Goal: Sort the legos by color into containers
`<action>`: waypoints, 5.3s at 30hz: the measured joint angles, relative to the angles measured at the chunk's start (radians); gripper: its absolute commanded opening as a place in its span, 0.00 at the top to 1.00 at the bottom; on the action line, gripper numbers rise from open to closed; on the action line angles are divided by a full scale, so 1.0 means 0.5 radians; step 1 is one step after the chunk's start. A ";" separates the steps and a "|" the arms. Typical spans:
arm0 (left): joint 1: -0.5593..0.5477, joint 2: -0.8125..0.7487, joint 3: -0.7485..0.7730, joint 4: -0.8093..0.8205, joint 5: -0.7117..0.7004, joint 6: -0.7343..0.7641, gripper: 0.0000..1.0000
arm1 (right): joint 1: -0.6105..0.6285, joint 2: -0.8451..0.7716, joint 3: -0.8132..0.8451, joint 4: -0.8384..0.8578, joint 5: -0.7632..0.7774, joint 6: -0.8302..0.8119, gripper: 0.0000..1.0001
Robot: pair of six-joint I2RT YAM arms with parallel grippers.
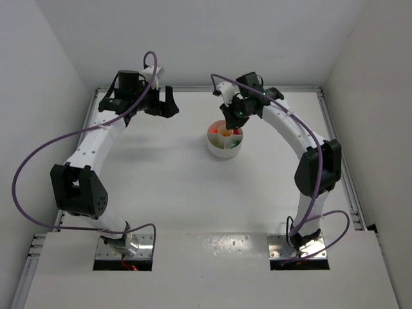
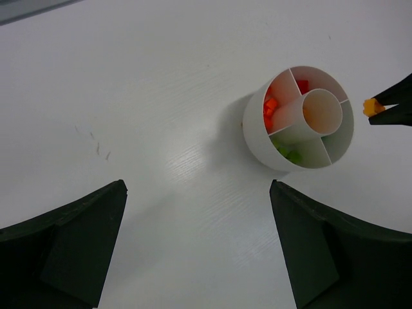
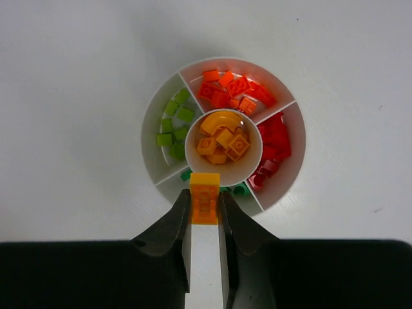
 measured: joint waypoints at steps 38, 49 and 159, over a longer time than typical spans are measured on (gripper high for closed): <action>-0.057 -0.004 -0.037 -0.037 -0.338 0.085 0.00 | -0.089 0.443 0.375 -0.172 -0.065 0.133 0.40; 0.140 -0.098 -0.081 -0.057 -0.273 0.085 0.00 | -0.274 0.119 0.293 -0.076 0.012 0.188 0.34; 0.095 -0.296 -2.778 3.442 -0.899 0.092 0.00 | -1.027 -0.862 -3.218 3.748 0.053 0.774 0.01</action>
